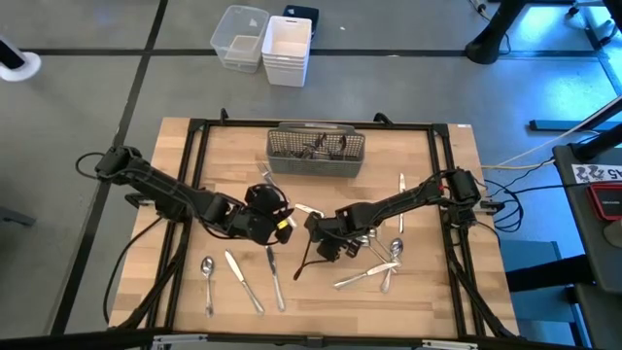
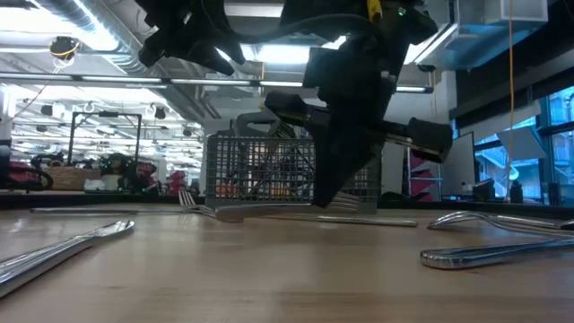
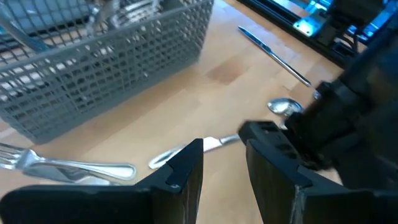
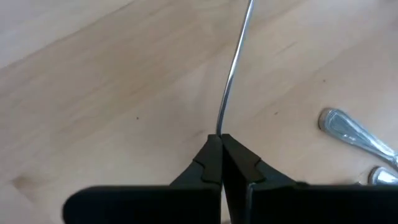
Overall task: Sort silverware
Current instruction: Put the silver fork into the gray silverware organizer
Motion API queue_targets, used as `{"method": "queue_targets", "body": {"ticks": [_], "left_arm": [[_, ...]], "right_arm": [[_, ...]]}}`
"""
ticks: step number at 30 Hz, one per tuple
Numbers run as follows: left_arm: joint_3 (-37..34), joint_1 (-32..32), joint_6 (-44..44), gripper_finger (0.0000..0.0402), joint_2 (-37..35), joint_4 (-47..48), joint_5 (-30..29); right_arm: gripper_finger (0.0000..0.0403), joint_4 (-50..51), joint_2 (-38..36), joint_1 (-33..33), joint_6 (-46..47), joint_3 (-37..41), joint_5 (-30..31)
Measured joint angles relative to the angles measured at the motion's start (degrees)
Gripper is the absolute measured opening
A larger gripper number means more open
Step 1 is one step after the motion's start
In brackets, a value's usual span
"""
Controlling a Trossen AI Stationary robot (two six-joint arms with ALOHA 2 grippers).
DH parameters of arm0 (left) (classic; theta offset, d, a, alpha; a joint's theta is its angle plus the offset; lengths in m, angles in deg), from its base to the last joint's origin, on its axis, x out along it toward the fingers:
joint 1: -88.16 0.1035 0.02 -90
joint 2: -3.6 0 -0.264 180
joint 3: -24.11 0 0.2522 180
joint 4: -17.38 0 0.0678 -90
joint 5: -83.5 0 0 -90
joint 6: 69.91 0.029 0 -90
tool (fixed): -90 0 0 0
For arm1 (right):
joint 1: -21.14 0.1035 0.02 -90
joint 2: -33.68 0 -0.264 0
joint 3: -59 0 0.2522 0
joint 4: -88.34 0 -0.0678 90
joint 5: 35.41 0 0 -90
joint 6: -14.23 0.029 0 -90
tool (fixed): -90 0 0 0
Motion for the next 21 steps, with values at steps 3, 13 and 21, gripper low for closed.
{"method": "queue_targets", "body": {"ticks": [3,13,21], "left_arm": [[0.0,-0.8,-1.9,0.0115,0.0,0.0,2.4],[0.0,-3.8,-4.6,0.0115,-1.1,0.3,4.3],[0.0,-4.0,0.1,0.0115,-3.4,0.6,3.2]], "right_arm": [[0.0001,0.1,0.0,0.0,0.0,0.0,1.7],[0.0001,3.7,-0.1,0.0,-5.1,-1.2,19.3],[0.0001,11.3,-0.2,-0.4,-8.6,-10.5,32.0]]}}
